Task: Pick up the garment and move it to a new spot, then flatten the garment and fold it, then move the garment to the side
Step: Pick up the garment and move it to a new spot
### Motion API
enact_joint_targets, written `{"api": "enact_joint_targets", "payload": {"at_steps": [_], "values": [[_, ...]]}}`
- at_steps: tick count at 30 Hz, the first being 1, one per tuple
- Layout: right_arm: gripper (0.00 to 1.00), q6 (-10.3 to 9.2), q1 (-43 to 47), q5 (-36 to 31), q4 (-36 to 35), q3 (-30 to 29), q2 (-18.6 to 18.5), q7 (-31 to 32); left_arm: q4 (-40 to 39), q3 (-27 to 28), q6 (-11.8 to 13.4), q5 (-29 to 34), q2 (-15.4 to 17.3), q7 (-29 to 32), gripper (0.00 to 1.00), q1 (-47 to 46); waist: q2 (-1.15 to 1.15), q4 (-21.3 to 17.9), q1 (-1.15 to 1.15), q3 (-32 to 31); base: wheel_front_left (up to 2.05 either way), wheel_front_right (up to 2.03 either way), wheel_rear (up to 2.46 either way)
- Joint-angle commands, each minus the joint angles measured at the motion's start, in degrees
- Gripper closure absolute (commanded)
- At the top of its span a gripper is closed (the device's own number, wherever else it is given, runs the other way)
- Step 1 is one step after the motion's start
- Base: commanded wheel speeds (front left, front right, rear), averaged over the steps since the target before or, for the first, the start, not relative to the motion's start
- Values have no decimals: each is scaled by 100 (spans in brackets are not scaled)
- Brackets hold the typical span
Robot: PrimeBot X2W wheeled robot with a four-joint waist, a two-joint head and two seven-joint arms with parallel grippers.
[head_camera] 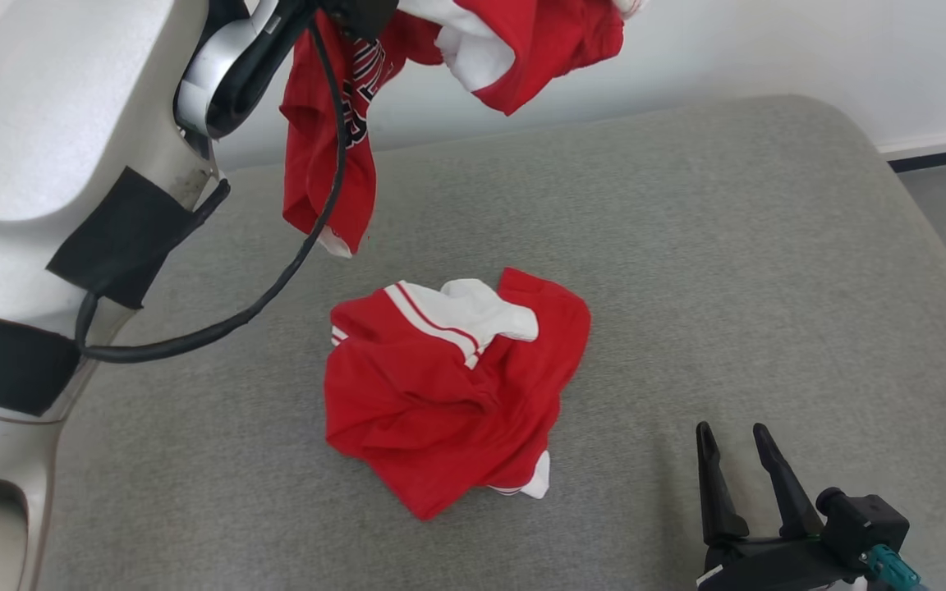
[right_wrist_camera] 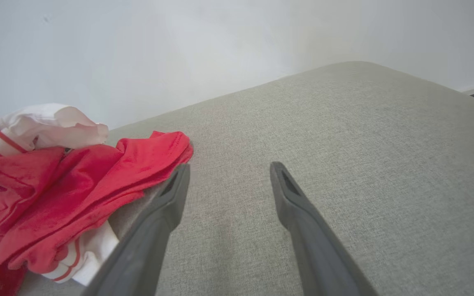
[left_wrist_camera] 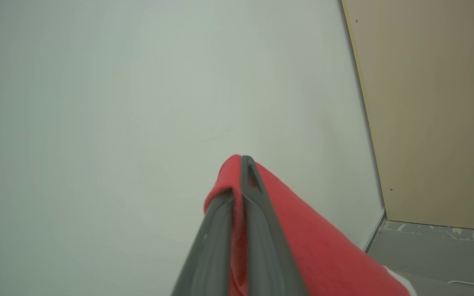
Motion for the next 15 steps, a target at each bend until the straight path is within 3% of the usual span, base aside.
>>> {"api": "enact_joint_targets", "payload": {"at_steps": [1,7,15], "values": [[0,21,-28,-55,-29,-14,4,-6,22,1,-22,-26,26,-30,100,52,0,115,0,42,0,0,0],[0,20,-91,-176,-273,-142,4,-6,133,45,-10,-75,181,-179,100,241,0,589,0,132,0,0,0],[0,20,-165,-459,-610,-252,2,-5,303,207,62,-162,648,-393,100,589,0,1317,0,294,0,0,0]]}}
